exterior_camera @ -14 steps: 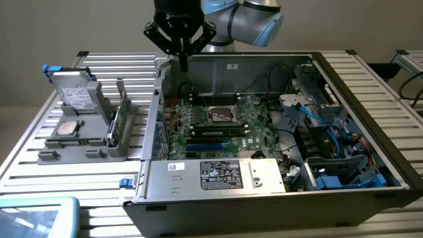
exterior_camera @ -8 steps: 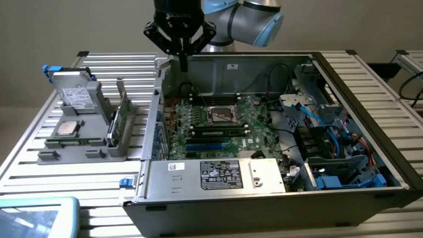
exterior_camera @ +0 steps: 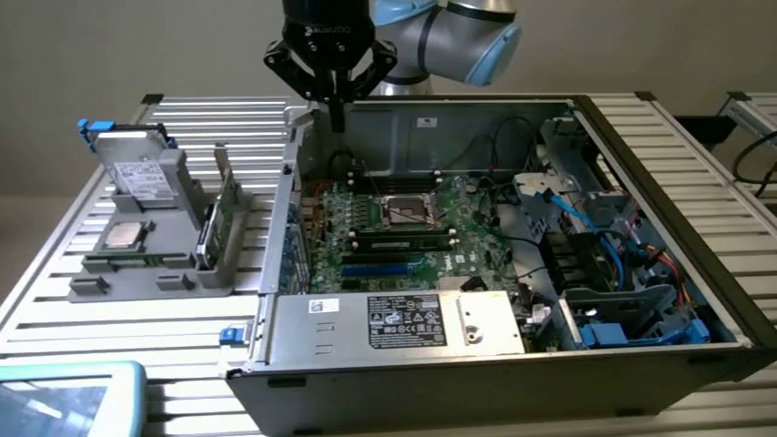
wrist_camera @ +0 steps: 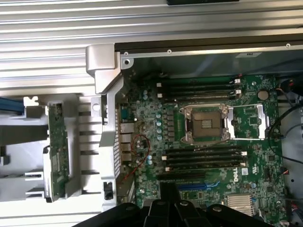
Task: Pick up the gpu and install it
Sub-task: 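Reach for the gpu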
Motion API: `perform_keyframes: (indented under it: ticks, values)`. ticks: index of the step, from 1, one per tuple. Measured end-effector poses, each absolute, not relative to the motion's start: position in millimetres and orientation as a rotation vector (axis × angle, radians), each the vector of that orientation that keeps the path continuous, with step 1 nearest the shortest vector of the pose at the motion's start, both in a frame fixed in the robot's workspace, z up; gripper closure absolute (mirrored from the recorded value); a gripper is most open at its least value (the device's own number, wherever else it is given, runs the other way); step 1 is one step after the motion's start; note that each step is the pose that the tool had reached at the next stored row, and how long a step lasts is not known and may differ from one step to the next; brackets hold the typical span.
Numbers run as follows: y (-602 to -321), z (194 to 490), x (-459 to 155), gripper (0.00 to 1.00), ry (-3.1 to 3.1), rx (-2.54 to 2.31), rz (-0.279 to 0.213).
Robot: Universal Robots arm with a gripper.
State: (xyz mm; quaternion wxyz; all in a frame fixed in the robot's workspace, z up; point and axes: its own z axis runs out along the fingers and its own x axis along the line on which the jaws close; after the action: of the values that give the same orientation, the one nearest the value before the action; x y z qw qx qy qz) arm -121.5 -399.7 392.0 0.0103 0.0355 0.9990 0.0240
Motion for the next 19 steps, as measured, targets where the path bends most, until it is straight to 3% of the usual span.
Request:
perform_keyframes:
  ticks: [19]
  values:
    - [-413.3, 388.7, -166.3, 0.89, 3.119, 0.111, 0.075]
